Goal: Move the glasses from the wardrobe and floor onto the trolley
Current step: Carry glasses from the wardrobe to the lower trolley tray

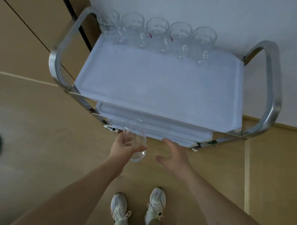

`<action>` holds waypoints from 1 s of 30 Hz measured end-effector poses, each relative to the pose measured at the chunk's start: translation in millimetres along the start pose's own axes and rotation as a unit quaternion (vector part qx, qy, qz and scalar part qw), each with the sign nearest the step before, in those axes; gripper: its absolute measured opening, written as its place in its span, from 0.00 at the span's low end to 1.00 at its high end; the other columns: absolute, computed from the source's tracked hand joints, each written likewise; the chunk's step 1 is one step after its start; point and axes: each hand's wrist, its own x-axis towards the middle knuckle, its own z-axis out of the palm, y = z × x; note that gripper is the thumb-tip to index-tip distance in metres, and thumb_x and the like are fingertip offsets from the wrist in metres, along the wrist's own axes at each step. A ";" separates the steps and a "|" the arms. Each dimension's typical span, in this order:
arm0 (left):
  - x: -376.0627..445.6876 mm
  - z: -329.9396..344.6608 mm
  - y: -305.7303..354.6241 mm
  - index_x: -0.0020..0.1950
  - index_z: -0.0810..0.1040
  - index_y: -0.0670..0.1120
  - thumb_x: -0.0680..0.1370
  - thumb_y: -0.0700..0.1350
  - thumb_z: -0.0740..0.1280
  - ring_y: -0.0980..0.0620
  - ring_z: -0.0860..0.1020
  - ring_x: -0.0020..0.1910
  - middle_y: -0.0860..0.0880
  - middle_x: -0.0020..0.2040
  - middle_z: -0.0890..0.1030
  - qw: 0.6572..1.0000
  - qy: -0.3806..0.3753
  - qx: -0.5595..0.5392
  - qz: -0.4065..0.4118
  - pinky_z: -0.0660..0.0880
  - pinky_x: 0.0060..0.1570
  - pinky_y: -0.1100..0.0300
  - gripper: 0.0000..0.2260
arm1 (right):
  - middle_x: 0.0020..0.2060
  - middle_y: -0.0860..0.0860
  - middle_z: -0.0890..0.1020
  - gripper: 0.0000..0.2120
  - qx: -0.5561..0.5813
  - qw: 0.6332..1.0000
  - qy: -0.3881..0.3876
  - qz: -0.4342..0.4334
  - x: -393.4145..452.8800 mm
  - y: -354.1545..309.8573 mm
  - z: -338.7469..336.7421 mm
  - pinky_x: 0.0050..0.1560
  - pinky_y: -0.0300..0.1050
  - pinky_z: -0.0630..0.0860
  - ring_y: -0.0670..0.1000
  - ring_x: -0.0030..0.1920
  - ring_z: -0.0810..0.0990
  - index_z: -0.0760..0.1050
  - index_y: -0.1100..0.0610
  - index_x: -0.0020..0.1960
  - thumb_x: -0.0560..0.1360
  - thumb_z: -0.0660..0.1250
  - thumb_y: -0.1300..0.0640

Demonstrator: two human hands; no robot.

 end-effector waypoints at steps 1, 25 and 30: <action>6.6 -1.7 -6.1 0.69 0.74 0.50 0.62 0.43 0.85 0.53 0.79 0.58 0.51 0.61 0.79 1.000 0.002 0.001 0.000 0.75 0.50 0.58 0.38 | 0.73 0.46 0.71 0.37 -0.006 1.000 -0.002 0.000 6.4 3.1 5.6 0.70 0.43 0.66 0.49 0.74 0.67 0.66 0.47 0.76 0.71 0.76 0.46; 246.1 -15.3 -91.7 0.66 0.72 0.58 0.62 0.47 0.85 0.55 0.76 0.61 0.57 0.60 0.77 0.976 0.032 -0.049 0.211 0.73 0.49 0.62 0.37 | 0.73 0.51 0.71 0.35 -0.168 0.966 0.134 -0.146 237.7 62.5 129.3 0.73 0.44 0.63 0.55 0.73 0.67 0.68 0.52 0.76 0.72 0.75 0.45; 277.0 -16.4 -99.4 0.68 0.72 0.56 0.62 0.45 0.85 0.54 0.75 0.63 0.56 0.60 0.77 0.964 0.026 -0.062 0.259 0.74 0.51 0.61 0.38 | 0.70 0.51 0.74 0.34 -0.207 0.940 0.197 -0.185 266.5 78.6 147.3 0.72 0.47 0.63 0.56 0.72 0.67 0.70 0.52 0.74 0.72 0.74 0.41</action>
